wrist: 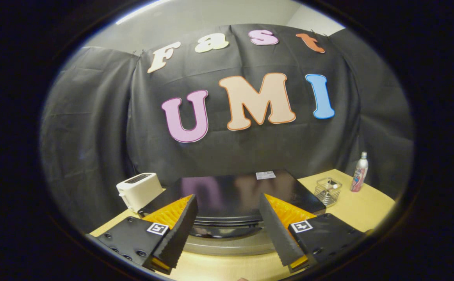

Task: Open the toaster oven, put the food inside, and close the toaster oven door.

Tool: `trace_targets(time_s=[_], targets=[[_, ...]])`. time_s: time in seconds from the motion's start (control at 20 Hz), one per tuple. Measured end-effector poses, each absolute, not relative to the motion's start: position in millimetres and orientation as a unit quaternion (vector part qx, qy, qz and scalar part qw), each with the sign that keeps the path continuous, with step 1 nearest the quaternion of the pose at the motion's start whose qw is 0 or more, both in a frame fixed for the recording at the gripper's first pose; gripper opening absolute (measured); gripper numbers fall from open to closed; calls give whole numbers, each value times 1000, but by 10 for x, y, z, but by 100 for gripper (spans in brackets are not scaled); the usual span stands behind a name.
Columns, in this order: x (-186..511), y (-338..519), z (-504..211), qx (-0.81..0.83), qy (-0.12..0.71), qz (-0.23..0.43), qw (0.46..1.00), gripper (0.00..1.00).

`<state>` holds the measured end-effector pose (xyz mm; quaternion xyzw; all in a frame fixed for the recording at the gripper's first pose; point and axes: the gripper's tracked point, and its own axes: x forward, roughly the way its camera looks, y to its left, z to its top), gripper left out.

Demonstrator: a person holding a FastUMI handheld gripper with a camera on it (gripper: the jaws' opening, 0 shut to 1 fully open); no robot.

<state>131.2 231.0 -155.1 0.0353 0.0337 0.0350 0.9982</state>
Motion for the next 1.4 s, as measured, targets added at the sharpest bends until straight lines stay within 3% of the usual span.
trace_targets(time_s=[0.4,0.8,1.4], targets=[[1467,2409,-1771,15,32,17,999,97],[1381,2392,-1762,27,-37,15,999,97],[542,2337,-2030,30,-39,22,999,97]])
